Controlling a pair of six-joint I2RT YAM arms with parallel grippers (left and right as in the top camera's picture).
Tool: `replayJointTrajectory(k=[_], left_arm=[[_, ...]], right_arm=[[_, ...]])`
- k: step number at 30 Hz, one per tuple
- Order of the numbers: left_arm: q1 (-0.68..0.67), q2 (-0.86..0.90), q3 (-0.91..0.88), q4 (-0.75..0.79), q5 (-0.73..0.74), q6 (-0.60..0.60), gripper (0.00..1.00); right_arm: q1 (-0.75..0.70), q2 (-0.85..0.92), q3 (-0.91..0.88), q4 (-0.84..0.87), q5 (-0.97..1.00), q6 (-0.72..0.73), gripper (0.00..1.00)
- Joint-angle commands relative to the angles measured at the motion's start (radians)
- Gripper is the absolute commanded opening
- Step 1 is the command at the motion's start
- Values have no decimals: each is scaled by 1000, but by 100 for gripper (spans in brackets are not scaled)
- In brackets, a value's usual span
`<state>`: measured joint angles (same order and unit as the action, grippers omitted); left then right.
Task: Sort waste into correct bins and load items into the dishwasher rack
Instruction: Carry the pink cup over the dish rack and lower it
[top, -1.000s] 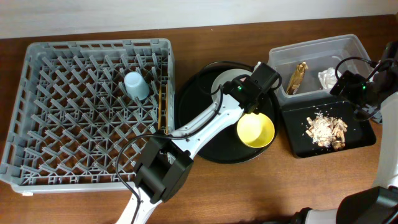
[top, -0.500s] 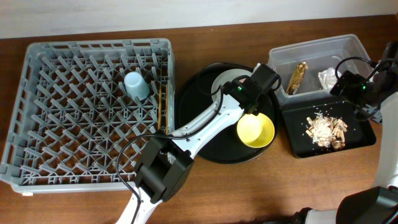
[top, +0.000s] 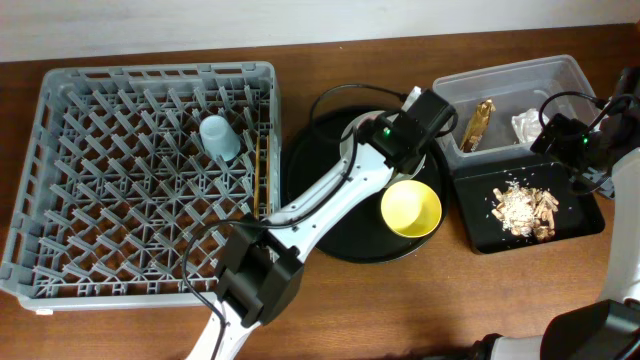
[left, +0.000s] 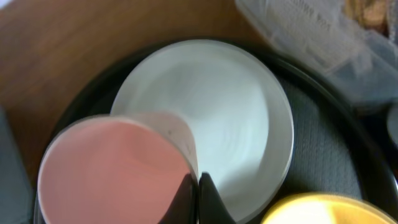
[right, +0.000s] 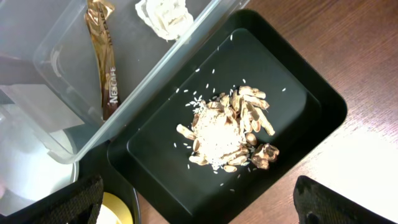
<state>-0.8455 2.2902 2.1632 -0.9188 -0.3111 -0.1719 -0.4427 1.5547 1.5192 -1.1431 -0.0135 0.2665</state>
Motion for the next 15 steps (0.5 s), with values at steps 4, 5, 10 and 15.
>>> replayJointTrajectory(k=[4, 5, 10, 15], left_arm=[[153, -193, 206, -254, 383, 17, 0], [203, -211, 222, -289, 501, 32, 0], [514, -251, 229, -439, 1101, 143, 0], [732, -248, 162, -640, 1373, 387, 0]], right_arm=[[-3, -15, 5, 0, -2, 8, 99], [-3, -15, 5, -1, -2, 8, 99], [-3, -15, 5, -1, -2, 8, 99], [-3, -15, 5, 0, -2, 8, 99]])
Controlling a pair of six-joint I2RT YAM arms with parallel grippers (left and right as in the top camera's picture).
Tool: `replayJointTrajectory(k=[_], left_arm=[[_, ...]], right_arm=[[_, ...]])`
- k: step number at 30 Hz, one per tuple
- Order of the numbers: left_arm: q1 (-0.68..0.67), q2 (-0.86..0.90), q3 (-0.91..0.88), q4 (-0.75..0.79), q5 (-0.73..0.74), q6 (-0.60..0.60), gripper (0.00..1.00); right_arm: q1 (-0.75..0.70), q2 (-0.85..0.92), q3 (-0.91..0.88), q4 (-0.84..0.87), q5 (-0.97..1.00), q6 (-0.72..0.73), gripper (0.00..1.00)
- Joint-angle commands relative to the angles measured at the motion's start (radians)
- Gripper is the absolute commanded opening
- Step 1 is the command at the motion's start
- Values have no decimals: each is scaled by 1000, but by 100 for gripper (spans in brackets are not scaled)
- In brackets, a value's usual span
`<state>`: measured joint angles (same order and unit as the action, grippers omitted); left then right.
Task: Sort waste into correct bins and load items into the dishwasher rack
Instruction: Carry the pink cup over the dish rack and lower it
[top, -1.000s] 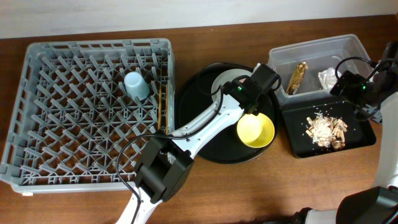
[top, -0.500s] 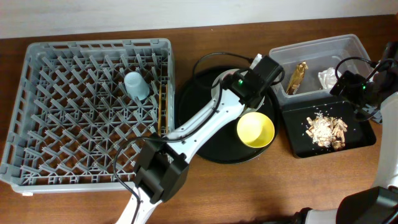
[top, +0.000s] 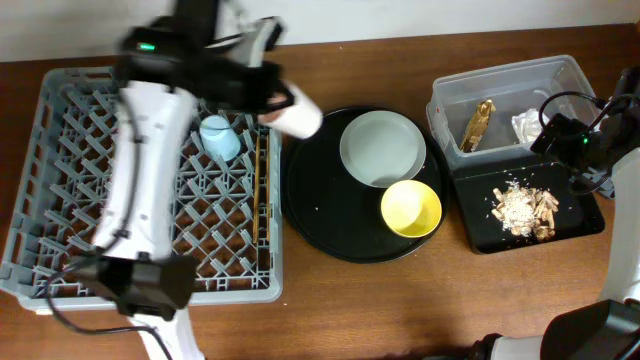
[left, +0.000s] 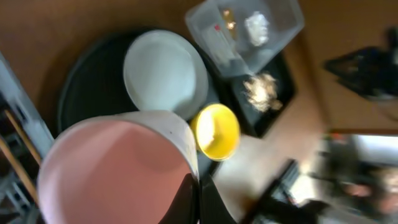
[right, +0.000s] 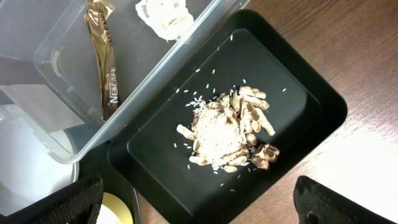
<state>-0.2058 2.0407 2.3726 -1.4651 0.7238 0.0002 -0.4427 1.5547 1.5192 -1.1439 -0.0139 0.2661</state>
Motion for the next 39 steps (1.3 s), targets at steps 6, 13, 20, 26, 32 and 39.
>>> replayJointTrajectory(k=[6, 13, 20, 26, 32, 39], left_arm=[[229, 2, -283, -222, 543, 504, 0], [340, 3, -672, -105, 725, 645, 0], [456, 3, -942, 64, 754, 644, 0], [503, 3, -1005, 143, 748, 644, 0], [537, 3, -1005, 175, 684, 640, 100], [608, 3, -988, 174, 587, 564, 100]], right_arm=[[-3, -15, 5, 0, -1, 9, 99], [-3, -15, 5, 0, -1, 9, 99], [-3, -15, 5, 0, -1, 9, 99], [-3, -15, 5, 0, -1, 9, 99], [-3, -15, 5, 0, -1, 9, 99], [-3, -15, 5, 0, -1, 9, 99]])
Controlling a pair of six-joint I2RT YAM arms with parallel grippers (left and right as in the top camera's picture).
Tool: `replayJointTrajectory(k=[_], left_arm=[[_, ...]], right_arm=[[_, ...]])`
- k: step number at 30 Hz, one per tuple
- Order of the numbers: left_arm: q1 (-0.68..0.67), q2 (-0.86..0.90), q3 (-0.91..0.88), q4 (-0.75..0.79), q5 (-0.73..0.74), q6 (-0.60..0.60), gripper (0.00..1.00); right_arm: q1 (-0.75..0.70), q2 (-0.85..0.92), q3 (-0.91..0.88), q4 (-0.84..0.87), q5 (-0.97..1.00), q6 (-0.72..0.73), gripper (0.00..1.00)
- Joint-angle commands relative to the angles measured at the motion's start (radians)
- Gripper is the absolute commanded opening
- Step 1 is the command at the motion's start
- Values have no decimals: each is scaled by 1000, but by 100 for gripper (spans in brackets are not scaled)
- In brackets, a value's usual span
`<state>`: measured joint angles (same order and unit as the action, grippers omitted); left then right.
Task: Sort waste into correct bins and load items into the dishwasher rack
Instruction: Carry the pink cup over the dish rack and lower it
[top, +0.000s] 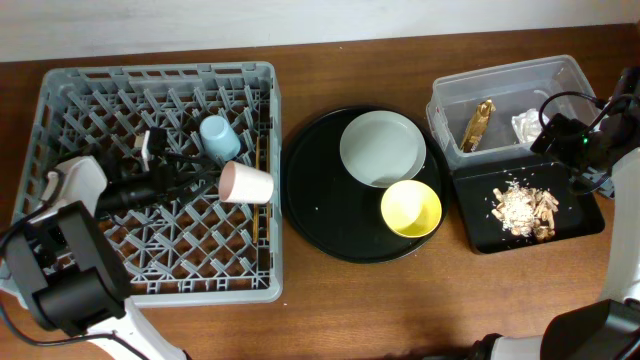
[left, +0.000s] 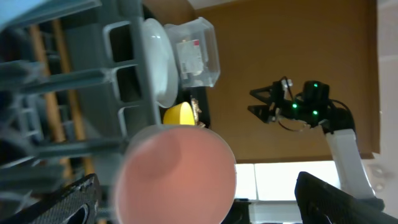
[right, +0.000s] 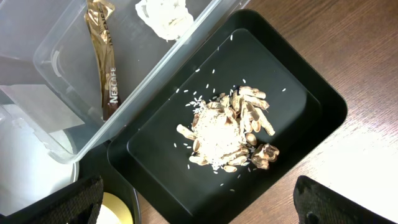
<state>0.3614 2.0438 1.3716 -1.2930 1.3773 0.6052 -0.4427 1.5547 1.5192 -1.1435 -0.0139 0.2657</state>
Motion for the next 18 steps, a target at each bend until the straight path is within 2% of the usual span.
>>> replayJointTrajectory(k=[1, 8, 11, 14, 18], left_arm=[[52, 0, 23, 2, -83, -58, 100], [100, -7, 134, -32, -88, -142, 100], [101, -31, 257, -123, -89, -145, 100], [86, -81, 339, -206, -114, -145, 100], [29, -157, 358, -209, -116, -145, 100]], right_arm=[[-3, -15, 5, 0, -1, 9, 99], [-3, -15, 5, 0, -1, 9, 99], [-3, -15, 5, 0, -1, 9, 99], [-3, -15, 5, 0, -1, 9, 99], [-3, -15, 5, 0, -1, 9, 99]])
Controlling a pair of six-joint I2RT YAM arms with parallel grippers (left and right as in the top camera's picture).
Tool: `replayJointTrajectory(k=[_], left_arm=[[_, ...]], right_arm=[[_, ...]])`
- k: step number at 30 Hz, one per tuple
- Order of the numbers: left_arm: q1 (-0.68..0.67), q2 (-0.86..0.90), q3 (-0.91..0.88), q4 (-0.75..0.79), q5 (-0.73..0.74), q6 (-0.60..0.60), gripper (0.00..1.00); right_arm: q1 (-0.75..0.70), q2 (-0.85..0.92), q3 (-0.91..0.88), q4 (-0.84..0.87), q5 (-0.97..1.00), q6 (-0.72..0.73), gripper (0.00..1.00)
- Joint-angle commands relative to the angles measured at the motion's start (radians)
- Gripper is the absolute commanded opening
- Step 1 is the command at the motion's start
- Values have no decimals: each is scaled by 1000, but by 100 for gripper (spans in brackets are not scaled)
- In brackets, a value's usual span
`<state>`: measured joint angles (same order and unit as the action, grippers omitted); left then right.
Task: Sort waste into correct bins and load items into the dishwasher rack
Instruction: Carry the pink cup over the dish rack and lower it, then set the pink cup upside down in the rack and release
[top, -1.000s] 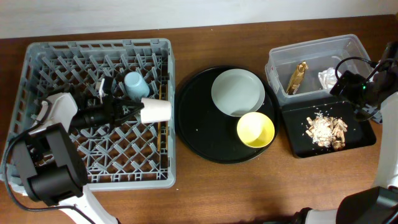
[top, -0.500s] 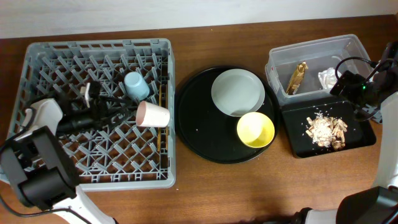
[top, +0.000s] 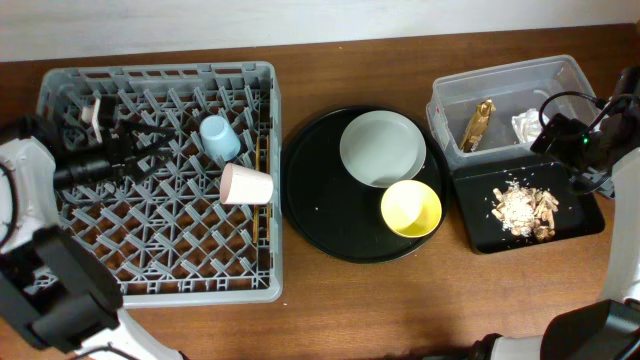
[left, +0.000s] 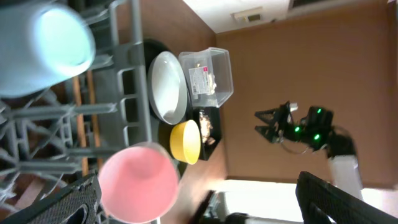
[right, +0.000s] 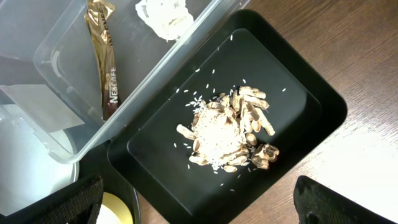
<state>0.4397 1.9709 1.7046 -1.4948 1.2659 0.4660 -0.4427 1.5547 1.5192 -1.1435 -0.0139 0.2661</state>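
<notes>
A pink cup lies on its side in the grey dishwasher rack, near the rack's right wall. A pale blue cup stands just behind it. My left gripper is open and empty over the rack's left half, well left of both cups. The left wrist view shows the pink cup and blue cup ahead of the open left gripper. My right gripper hangs open over the black scrap tray holding food scraps.
A round black tray holds a pale bowl and a yellow bowl. A clear bin at the back right contains a coffee sachet and crumpled tissue. The scrap tray sits in front of it.
My left gripper has drawn back to the left across the rack, away from the pink cup, which stays lying where it was. The right arm has not moved.
My left gripper was shut on the pink cup over the round tray beside the pale bowl. Then it held the cup at the rack's far right corner. Later the cup lay in the rack with the gripper open beside it, and now the gripper is farther left.
</notes>
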Motion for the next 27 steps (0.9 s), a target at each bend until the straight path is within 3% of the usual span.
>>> replayJointTrajectory(k=[1, 2, 11, 17, 21, 24, 27], left_arm=[[-71, -89, 25, -21, -2, -5, 99], [-94, -89, 25, -40, -8, -5, 3], [-327, -88, -23, -54, -70, -2, 0], [-335, -88, -31, -99, -227, -9, 0], [-335, -88, -96, -82, -243, -9, 0], [-335, -88, -174, -11, -243, -18, 0], [-331, -88, -238, 109, -311, -130, 0]], right_arm=[[-3, -15, 5, 0, -1, 9, 99], [-3, -15, 5, 0, -1, 9, 99], [-3, -15, 5, 0, -1, 9, 99], [-3, -15, 5, 0, -1, 9, 98], [-3, -15, 5, 0, -1, 9, 99], [-3, -15, 5, 0, -1, 9, 99], [-3, -15, 5, 0, -1, 9, 99]])
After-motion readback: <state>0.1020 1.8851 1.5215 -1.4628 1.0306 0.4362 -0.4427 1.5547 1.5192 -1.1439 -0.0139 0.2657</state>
